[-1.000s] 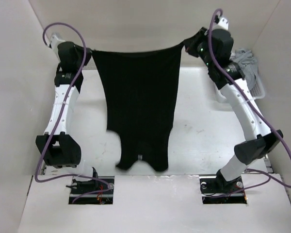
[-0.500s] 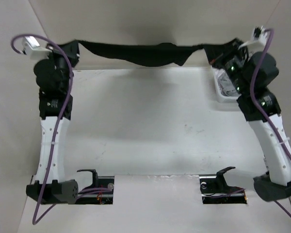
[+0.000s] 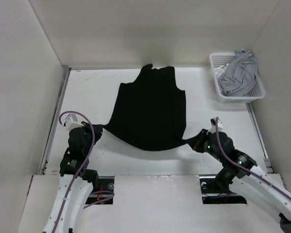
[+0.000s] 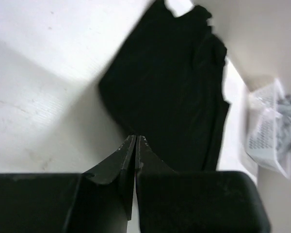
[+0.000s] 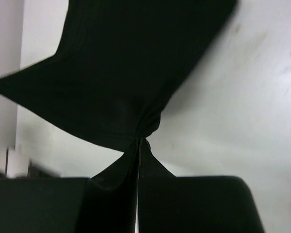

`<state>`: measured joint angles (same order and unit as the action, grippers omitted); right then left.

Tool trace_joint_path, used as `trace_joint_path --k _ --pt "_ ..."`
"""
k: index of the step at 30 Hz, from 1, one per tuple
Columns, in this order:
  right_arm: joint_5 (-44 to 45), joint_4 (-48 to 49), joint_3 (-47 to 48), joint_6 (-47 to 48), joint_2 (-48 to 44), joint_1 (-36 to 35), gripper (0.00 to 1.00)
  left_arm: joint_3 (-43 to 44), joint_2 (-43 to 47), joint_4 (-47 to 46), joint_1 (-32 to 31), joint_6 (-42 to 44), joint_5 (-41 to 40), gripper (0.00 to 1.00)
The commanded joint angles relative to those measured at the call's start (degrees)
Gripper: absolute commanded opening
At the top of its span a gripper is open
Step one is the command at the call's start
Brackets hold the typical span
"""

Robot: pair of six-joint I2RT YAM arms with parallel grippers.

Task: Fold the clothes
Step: Flatten the tank top out, then fold the tank top

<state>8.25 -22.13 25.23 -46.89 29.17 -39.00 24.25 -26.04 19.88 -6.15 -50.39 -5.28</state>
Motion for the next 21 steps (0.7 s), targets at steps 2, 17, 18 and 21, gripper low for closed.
trace_joint_path --k 2,17,18,21 --pt "2.47 -9.57 -1.06 -9.86 -8.23 -9.61 0.00 2.72 10.38 15.24 -3.20 -2.77 1.76 0.00" --pt "16.18 -12.97 3.32 -20.12 3.16 -30.69 0.00 6.00 12.45 21.48 -4.00 -5.77 -3.52 0.00" --pt "15.14 -9.20 4.20 -15.21 5.35 -25.17 0.00 4.94 8.85 15.60 -3.91 -6.64 -3.68 0.00" --pt "8.21 5.20 6.84 -3.59 11.77 -7.85 0.00 5.71 -5.46 -4.43 -3.99 -9.01 -4.91 0.00"
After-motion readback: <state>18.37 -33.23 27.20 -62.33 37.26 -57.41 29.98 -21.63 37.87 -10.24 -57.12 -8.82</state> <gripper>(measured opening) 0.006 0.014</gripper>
